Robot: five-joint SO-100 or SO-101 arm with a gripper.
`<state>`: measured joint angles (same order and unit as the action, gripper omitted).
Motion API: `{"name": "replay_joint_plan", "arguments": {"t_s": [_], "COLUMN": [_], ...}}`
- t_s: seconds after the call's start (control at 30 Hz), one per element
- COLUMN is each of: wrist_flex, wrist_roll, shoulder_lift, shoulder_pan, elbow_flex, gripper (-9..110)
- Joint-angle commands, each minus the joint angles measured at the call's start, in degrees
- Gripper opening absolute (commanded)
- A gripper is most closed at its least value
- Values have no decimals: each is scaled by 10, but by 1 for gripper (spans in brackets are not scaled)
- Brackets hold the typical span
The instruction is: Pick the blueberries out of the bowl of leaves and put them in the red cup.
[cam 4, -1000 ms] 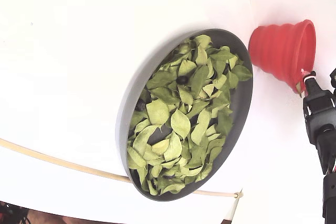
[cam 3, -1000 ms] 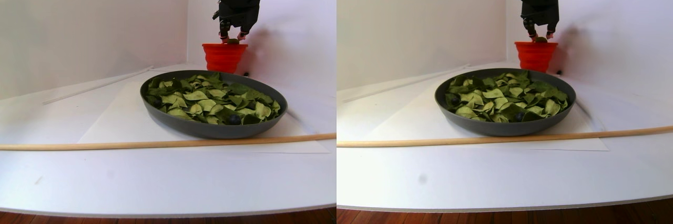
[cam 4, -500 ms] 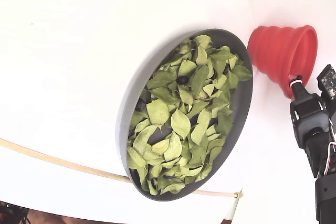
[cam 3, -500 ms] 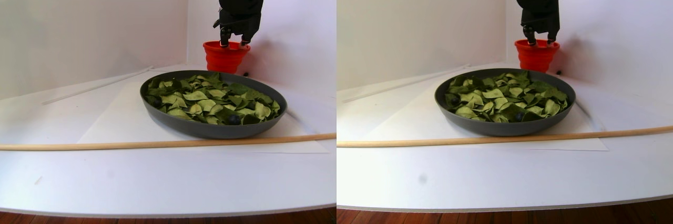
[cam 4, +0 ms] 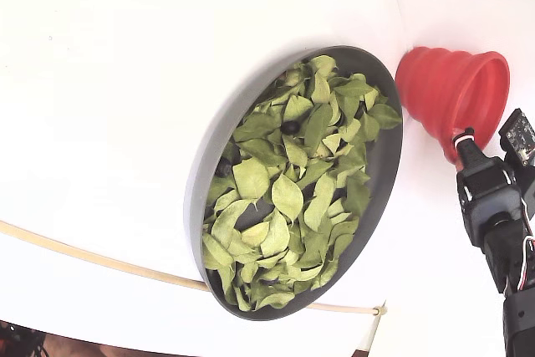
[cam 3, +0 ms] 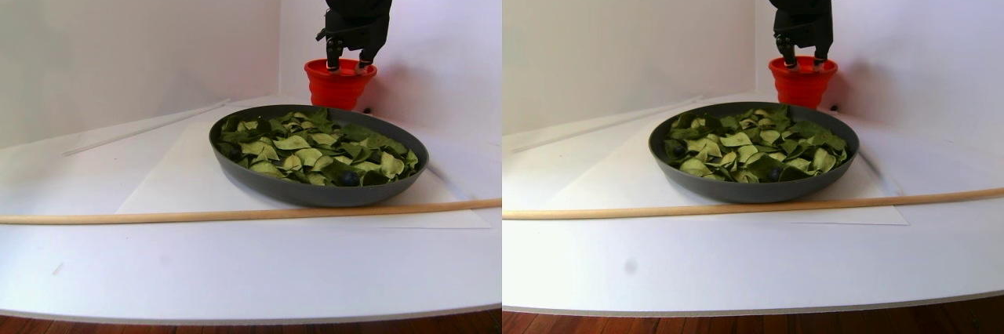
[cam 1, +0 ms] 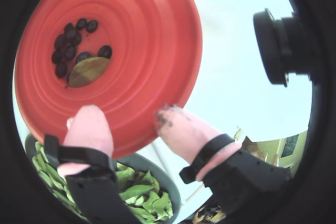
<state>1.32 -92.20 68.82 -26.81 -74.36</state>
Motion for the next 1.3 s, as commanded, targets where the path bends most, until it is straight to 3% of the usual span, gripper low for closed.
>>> {"name": "replay_joint_plan", "arguments": {"t_s": [0.0,0.4,1.27], "wrist_flex": [-10,-25,50], "wrist_roll": [2,-7,6], "shoulder_lift": [114,158,301], "shoulder_pan": [-3,-5,27], "elbow_flex": [27,23,-150], "gripper": [18,18,18]}}
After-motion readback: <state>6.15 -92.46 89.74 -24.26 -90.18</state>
